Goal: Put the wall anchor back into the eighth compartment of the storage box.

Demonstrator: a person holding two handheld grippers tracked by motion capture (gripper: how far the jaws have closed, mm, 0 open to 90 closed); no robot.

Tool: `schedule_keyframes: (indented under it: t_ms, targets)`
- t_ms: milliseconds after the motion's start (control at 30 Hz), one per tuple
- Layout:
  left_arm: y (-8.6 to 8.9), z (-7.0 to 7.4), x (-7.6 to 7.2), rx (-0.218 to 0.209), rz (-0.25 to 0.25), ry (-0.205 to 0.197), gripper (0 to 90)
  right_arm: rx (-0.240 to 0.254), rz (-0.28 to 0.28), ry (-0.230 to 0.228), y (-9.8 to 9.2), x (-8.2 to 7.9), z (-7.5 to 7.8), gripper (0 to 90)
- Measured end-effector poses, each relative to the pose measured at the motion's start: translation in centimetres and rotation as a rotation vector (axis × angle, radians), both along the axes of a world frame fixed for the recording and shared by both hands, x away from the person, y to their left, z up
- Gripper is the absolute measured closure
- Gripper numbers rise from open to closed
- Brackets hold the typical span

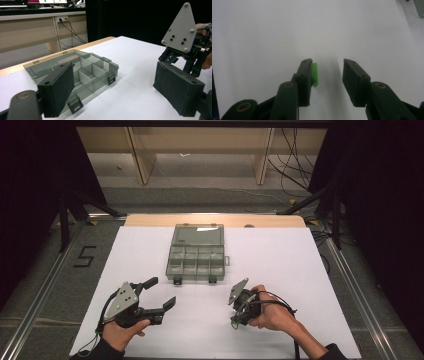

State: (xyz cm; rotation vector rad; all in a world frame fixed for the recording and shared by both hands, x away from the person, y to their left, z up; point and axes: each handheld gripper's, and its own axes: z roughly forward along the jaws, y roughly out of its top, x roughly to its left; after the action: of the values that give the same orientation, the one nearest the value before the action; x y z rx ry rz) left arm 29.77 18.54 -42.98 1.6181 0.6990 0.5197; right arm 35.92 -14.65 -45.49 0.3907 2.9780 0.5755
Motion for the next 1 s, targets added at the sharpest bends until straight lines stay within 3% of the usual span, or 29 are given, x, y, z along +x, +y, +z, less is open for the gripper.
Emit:
schedule_keyframes:
  t_ms: [67, 267, 567, 700, 1000]
  targets:
    - [0.01, -0.01, 0.02, 0.003, 0.001, 0.0, 15.8, -0.027, 0.017, -0.002, 0.21, -0.05, -0.12, 64.6]
    - [0.01, -0.02, 0.01, 0.003, -0.001, -0.001, 15.9, -0.007, 0.034, 0.016, 0.25, 0.12, -0.25, 69.1]
    - [0.02, -0.02, 0.02, 0.005, 0.0, 0.001, 15.8, -0.033, 0.044, 0.039, 0.45, 0.1, -0.59, 74.8]
    - [0.01, -0.03, 0.02, 0.004, 0.0, 0.002, 15.9, -0.047, 0.059, 0.06, 0.6, 0.12, -0.53, 82.8]
    - [-0.01, -0.08, 0.05, 0.002, 0.0, 0.002, 15.8, -0.051, 0.054, 0.062, 0.8, 0.14, -0.5, 84.8]
